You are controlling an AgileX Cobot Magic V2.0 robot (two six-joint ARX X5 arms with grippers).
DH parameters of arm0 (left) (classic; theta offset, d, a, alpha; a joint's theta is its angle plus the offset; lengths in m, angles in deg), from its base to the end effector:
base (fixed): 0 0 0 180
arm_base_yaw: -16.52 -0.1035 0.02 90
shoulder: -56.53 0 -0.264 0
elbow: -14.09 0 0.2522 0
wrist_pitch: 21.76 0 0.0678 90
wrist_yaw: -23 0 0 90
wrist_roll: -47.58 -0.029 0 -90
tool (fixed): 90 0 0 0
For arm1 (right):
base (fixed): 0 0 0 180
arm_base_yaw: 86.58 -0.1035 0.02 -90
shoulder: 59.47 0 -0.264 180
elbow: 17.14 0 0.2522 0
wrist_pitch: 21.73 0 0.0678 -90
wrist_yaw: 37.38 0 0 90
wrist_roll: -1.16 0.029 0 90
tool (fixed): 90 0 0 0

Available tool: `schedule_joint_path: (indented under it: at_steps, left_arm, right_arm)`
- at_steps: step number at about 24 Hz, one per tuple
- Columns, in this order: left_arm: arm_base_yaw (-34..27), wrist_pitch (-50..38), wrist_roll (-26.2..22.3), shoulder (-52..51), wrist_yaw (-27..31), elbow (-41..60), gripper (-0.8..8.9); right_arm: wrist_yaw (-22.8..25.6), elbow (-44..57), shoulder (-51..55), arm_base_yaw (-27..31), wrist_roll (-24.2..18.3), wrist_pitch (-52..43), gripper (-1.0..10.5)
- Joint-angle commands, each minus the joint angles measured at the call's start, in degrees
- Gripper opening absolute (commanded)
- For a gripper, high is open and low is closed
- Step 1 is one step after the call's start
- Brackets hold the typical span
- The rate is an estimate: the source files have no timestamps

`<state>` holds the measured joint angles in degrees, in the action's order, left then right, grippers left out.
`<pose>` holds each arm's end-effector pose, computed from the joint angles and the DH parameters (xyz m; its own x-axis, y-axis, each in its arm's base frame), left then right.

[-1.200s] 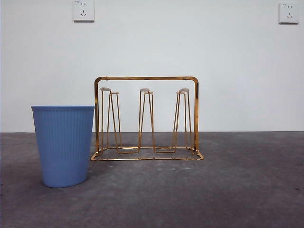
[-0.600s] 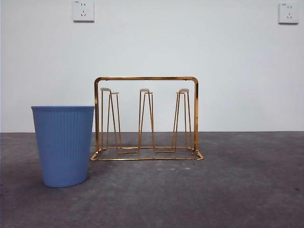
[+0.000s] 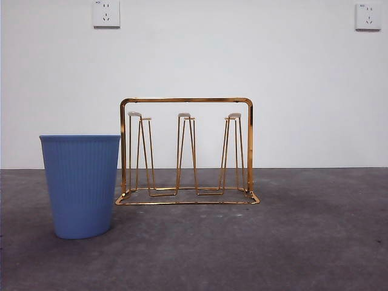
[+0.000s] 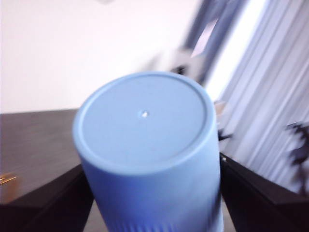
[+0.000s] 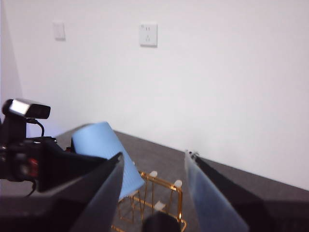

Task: Pick up cup 1,put cup 1 in the cup rack,pick up cup 2,put cup 2 in the cup rack

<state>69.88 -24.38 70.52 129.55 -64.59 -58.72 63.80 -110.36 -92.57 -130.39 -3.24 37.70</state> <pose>0.1751 -0.2334 0.3591 0.6295 -0.7759 0.0420 0.7250 0.5670 -0.3911 0.0189 0.0103 0.4675 0.8421 0.5392 0.0118 -0.5370 0.8403 -0.0744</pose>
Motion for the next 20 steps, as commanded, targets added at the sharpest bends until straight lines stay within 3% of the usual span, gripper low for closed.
schedule_joint_path:
  at_steps: [1,9,17,20]
  left_arm:
    - [1.16,0.90,-6.49,1.33,7.04,-0.35,-0.08]
    - [0.96,2.08,-8.63,7.80,14.25,-1.60,-0.08]
    - [0.68,8.98,-15.72,17.68,20.24,-12.50,-0.08]
    - [-0.28,9.84,-15.74,19.63,20.15,-14.88,-0.08]
  right_arm:
    - [0.26,0.33,0.00,0.00,-0.61,0.79,2.2]
    - [0.28,0.35,-0.37,0.00,-0.59,1.84,2.2]
    - [0.26,0.35,-0.42,0.00,-0.52,2.99,2.2]
    - [0.28,0.35,-0.42,0.00,-0.52,4.20,2.2]
